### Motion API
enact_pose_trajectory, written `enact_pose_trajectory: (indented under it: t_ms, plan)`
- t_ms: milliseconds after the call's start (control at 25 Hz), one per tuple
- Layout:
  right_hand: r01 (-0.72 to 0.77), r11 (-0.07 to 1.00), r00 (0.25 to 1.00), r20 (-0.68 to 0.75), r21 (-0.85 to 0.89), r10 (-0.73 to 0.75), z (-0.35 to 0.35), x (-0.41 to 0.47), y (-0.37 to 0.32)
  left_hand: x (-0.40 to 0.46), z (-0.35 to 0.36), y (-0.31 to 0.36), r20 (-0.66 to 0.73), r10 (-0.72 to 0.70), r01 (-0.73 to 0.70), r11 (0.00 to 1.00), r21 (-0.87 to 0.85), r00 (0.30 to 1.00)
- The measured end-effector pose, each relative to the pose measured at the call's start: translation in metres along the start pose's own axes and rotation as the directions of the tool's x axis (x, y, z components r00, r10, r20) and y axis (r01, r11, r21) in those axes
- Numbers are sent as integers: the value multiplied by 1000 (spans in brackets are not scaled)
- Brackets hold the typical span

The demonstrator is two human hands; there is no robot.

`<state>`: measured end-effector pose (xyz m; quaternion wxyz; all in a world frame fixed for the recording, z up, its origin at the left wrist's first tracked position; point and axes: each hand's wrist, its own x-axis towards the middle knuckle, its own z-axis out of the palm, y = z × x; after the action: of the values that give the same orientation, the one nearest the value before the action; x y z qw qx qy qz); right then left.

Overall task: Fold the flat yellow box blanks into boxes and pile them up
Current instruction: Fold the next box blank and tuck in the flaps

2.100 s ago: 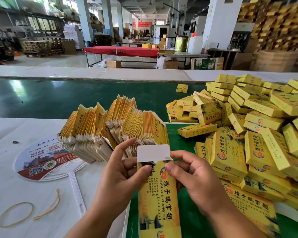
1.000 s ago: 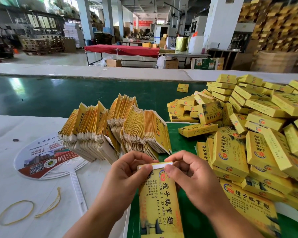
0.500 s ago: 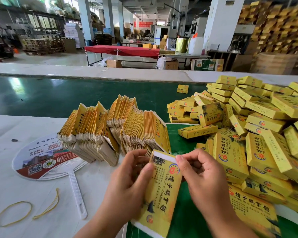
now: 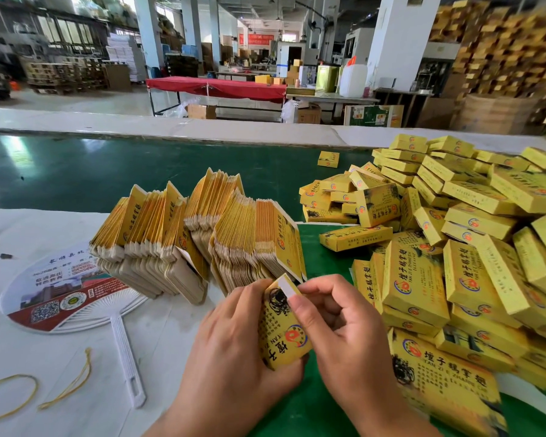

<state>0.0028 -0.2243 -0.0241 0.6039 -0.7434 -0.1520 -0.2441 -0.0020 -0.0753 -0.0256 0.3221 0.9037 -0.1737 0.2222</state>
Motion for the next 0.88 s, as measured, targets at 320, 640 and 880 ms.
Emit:
enact_pose_trajectory:
  t_ms: [320,640,880]
  plan:
    - [-20,1000,995,-93,1,20,-3,1,-2,0,-3,7,39,14,-16,999,48,999]
    - [125,951,992,3,-283,-129,-7,3,-2,-2,0,6,33,-39,34,990,140,999]
    - [-78,988,996,28,-135,83,-12,5,3,-2,2,3,54,-10,1,984,180,999]
